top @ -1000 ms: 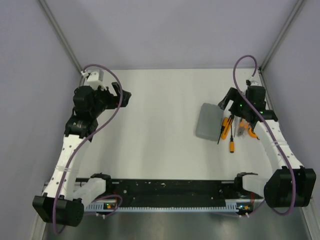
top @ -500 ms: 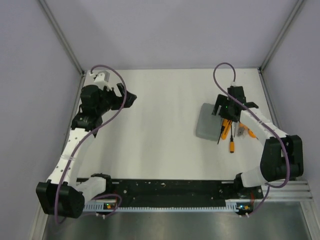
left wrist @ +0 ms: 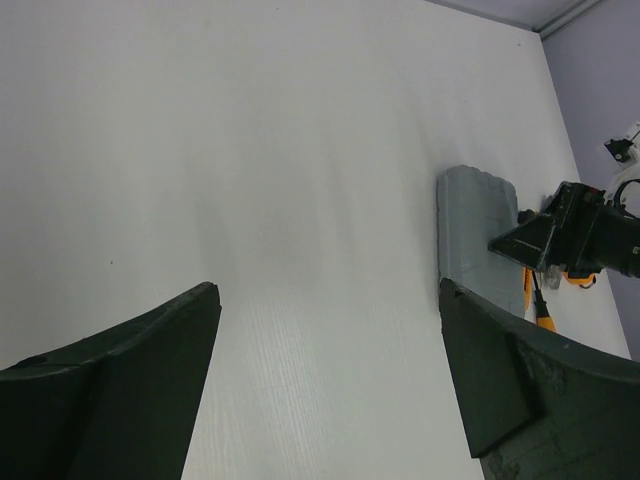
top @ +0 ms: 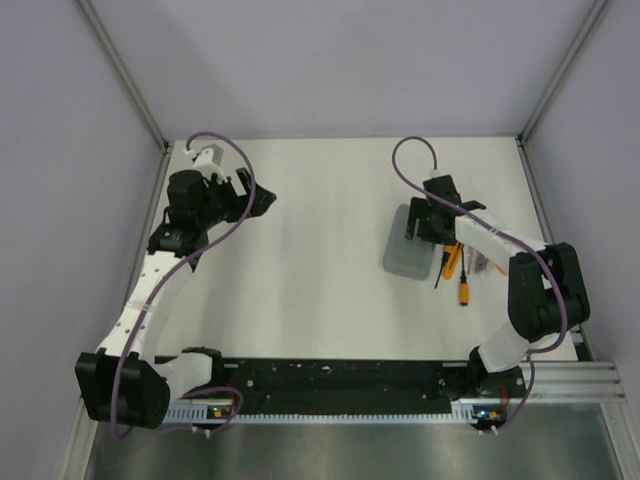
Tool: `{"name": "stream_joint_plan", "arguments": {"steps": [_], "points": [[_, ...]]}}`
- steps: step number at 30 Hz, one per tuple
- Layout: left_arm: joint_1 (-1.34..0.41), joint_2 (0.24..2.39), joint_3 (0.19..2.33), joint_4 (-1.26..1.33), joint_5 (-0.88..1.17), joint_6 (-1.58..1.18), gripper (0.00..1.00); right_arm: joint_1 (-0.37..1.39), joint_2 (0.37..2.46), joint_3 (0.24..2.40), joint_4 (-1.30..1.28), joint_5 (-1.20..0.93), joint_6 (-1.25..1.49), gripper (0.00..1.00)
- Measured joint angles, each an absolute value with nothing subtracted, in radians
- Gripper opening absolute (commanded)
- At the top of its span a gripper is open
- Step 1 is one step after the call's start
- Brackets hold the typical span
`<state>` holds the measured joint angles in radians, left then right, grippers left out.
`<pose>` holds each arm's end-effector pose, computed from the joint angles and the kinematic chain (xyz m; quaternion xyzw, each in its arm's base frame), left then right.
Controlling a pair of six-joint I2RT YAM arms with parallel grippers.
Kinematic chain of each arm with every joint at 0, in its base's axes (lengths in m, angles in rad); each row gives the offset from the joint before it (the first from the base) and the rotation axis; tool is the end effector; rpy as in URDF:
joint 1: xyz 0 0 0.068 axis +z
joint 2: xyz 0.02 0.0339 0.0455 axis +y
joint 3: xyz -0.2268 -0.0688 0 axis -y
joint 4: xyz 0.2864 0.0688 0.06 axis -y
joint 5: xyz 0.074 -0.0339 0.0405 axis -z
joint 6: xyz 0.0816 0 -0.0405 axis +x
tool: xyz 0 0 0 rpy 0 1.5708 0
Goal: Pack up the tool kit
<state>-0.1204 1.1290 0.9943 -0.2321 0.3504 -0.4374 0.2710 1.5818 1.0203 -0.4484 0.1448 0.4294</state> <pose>0.3496 -0.0705 0.2855 -0.0306 0.8170 -0.2916 0.4965 0.3685 0.0902 0.1075 0.0958 0.9538 0.0294 0.2832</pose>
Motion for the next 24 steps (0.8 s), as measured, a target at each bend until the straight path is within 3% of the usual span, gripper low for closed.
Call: {"name": "stream_joint_plan", "arguments": {"steps": [16, 24], "points": [[-0.121, 1.191, 0.903, -0.191, 0.388, -0.532, 0.88, 0.529, 1.674, 1.070, -0.326, 0.206, 0.441, 0.75], [-0.166, 1.315, 0.836, -0.110, 0.401, -0.606, 0.83, 0.702, 1.675, 1.049, -0.312, 0.133, 0.615, 0.72]]}}
